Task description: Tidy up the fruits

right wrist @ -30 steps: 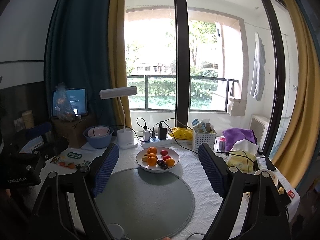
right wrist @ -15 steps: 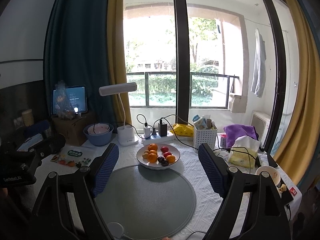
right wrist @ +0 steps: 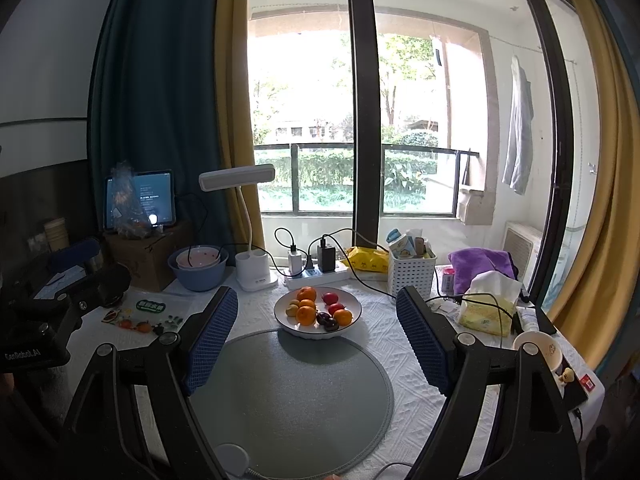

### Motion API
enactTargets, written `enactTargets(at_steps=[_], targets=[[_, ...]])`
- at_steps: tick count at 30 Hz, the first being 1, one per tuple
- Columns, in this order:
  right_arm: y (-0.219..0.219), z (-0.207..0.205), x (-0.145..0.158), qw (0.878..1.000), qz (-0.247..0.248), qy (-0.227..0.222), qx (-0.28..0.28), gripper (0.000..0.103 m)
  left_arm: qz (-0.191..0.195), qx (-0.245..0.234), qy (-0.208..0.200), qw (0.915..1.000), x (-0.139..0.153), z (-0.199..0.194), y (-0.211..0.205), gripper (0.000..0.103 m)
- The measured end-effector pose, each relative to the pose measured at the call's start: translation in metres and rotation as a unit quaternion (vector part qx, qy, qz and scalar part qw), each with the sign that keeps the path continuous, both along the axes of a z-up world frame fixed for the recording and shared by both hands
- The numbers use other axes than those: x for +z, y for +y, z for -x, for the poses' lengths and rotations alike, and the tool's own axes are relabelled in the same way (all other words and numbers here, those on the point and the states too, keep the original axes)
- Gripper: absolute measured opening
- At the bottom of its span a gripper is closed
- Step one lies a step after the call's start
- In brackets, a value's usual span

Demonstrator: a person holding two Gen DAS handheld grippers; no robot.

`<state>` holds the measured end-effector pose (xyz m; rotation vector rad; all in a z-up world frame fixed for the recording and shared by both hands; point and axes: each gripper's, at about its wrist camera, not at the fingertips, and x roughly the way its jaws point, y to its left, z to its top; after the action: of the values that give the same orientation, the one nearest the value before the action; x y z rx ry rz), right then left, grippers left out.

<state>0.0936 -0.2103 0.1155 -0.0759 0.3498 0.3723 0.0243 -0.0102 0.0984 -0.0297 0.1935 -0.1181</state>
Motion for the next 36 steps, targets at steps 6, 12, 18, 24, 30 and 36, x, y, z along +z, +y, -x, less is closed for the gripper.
enactTargets(at_steps=[6,12,18,24,30,36], targets=[[0.0,-0.0002,0.0,1.0,0.001,0.0,0.0,0.084,-0.003,-0.003,0.0,1.0,0.0002,-0.0005,-0.0004,0.096],[0.0013,0.0009,-0.0018,1.0,0.001,0.0,0.002,0.084,-0.003,-0.004,0.0,1.0,0.0005,-0.0004,0.0001,0.096],[0.0016,0.0012,-0.0021,1.0,0.002,0.001,0.001,0.084,-0.003,-0.005,0.0,1.0,0.0006,-0.0005,-0.0003,0.096],[0.0021,0.0016,-0.0025,1.0,0.002,0.002,0.002,0.084,-0.003,-0.005,0.0,1.0,0.0005,-0.0006,-0.0007,0.096],[0.0024,0.0011,-0.0023,1.0,0.003,0.002,0.003,0.084,-0.003,-0.006,0.0,1.0,0.0005,-0.0002,-0.0011,0.096],[0.0024,0.001,-0.0024,1.0,0.003,0.002,0.003,0.084,-0.003,-0.007,0.0,1.0,0.0006,0.0008,-0.0025,0.096]])
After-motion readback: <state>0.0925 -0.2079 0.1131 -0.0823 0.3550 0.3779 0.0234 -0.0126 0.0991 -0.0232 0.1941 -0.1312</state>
